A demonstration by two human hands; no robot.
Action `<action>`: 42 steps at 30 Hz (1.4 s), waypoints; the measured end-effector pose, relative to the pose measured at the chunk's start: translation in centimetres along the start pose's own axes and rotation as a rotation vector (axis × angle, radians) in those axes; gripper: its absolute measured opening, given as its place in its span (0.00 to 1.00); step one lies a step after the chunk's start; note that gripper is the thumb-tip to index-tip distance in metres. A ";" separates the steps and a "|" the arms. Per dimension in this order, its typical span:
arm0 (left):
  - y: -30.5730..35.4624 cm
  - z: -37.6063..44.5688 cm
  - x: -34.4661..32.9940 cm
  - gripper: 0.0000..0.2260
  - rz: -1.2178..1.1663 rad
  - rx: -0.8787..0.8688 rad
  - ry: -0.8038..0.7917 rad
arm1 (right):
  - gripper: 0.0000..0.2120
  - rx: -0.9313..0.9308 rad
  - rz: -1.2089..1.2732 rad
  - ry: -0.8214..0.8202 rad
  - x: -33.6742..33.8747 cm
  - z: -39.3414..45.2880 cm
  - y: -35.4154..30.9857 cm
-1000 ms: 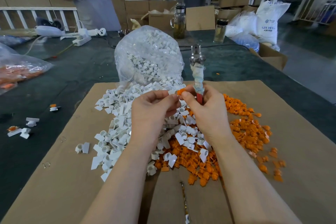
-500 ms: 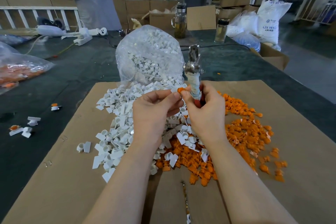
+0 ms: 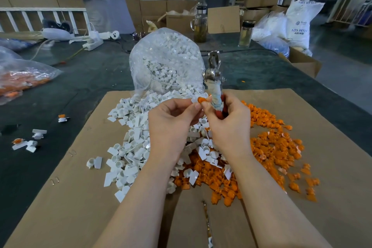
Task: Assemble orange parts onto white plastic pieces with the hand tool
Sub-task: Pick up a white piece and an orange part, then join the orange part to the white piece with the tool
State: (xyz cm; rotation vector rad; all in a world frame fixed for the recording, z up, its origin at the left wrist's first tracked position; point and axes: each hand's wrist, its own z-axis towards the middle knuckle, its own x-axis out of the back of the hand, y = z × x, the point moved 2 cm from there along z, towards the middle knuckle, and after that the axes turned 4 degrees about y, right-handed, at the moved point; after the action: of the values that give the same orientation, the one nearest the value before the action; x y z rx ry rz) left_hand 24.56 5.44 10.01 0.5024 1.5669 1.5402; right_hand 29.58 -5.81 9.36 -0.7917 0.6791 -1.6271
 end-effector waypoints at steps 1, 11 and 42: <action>0.0 0.0 0.0 0.03 0.031 -0.014 0.003 | 0.05 0.001 -0.019 0.000 0.1 0.0 0.0; 0.1 0.0 0.0 0.03 0.193 -0.090 0.035 | 0.06 0.011 -0.103 -0.029 0.4 0.1 -0.1; -0.1 0.4 0.4 0.07 0.322 -0.159 0.094 | 0.06 -0.064 -0.106 -0.166 0.2 0.4 -0.2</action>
State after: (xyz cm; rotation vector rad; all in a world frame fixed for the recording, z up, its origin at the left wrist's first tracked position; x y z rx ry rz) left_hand 24.68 5.98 9.83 0.6219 1.4690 1.9397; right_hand 29.79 -6.00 9.81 -1.0117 0.5813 -1.6199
